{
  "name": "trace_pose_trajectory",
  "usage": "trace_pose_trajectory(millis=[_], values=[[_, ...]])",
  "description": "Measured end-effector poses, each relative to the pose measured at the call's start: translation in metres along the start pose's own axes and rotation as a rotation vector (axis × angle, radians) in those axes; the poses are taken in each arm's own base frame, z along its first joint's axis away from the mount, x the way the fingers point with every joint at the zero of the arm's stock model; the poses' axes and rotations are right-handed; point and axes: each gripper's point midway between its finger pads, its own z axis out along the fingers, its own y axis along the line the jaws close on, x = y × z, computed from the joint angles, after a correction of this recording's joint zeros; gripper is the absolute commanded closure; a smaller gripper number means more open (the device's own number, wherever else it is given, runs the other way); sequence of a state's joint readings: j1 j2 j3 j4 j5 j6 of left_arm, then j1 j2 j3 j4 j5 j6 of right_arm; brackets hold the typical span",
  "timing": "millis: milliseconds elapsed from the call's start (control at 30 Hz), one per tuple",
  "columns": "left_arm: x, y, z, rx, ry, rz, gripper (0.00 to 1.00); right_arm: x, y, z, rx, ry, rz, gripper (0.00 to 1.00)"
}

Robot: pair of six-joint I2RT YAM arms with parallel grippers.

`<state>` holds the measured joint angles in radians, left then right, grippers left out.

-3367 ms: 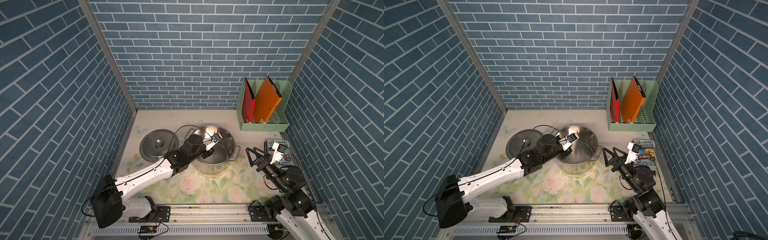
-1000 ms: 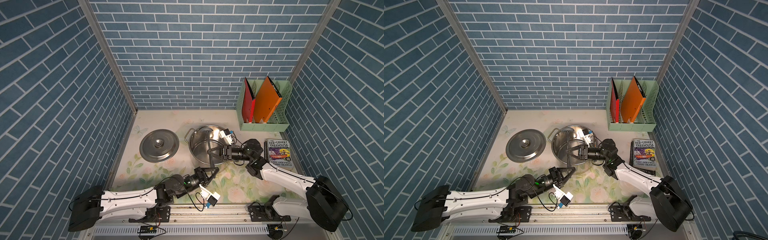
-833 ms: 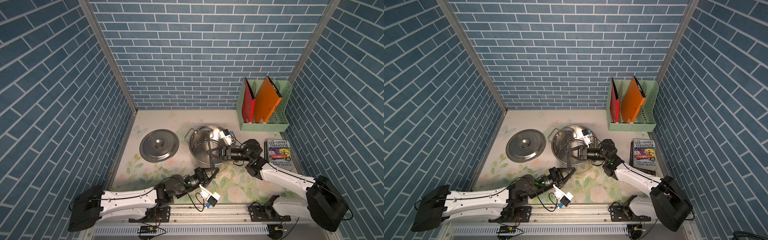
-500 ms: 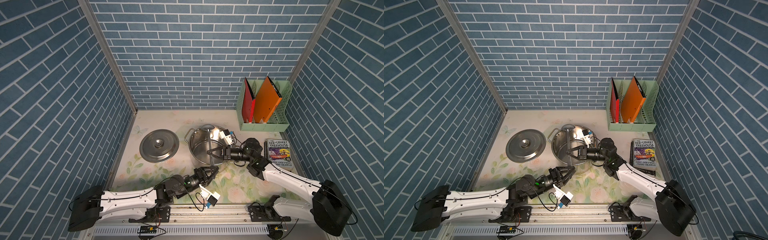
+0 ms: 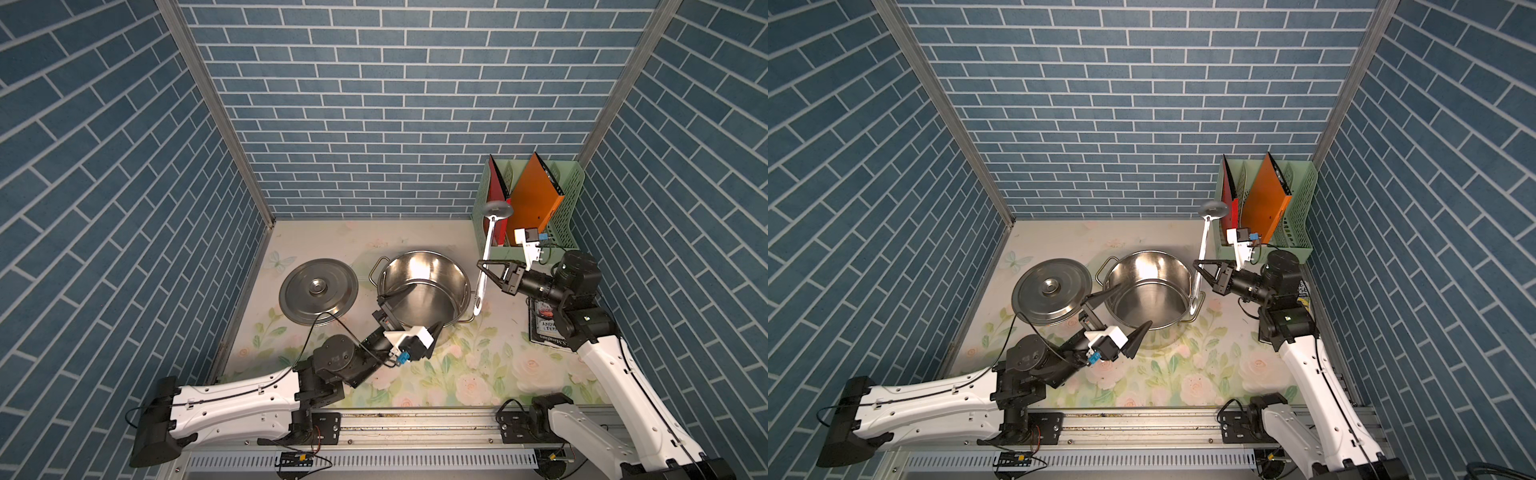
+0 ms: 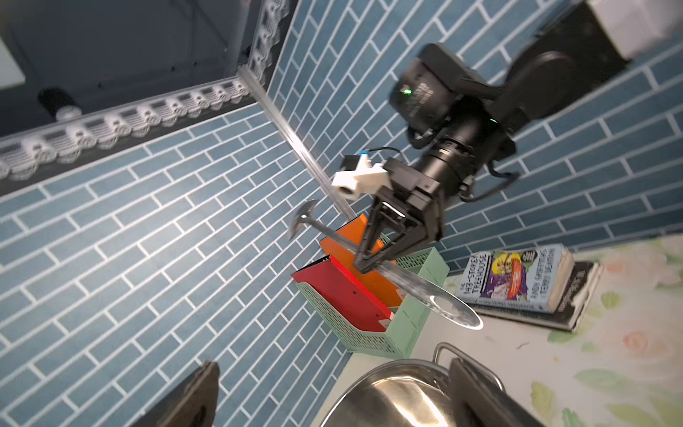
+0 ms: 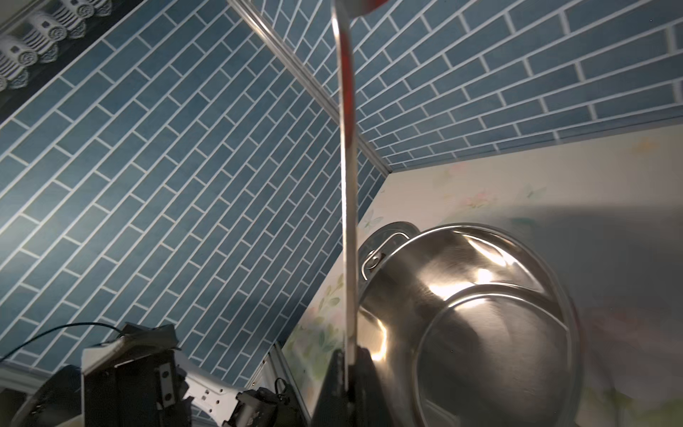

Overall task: Stir the soup with a spoon
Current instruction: Place the spoon at the center of the board.

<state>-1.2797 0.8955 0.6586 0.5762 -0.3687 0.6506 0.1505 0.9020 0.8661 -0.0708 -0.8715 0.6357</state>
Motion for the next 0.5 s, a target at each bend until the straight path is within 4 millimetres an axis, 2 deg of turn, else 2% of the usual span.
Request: trace_pose_trajectory(millis=[67,133,267,333,400,500], values=[[0.009,0.024,0.007,-0.080,0.065,-0.139,0.00,0.005,-0.028,-0.015,0.072,-0.015,0.026,1.00],[0.028,0.046,0.011,-0.159,0.136,-0.248,0.00,0.015,-0.056,-0.030,0.138,-0.024,0.078,1.00],[0.083,0.092,0.005,-0.342,0.282,-0.426,0.00,0.042,-0.097,-0.048,0.225,-0.029,0.177,1.00],[0.106,0.112,-0.005,-0.430,0.329,-0.505,0.00,0.067,-0.115,-0.049,0.241,-0.003,0.235,1.00],[0.118,0.121,-0.016,-0.481,0.344,-0.558,0.00,0.093,-0.129,-0.047,0.247,0.036,0.294,1.00],[0.126,0.126,-0.028,-0.515,0.344,-0.611,0.00,0.127,-0.145,-0.043,0.256,0.099,0.375,1.00]])
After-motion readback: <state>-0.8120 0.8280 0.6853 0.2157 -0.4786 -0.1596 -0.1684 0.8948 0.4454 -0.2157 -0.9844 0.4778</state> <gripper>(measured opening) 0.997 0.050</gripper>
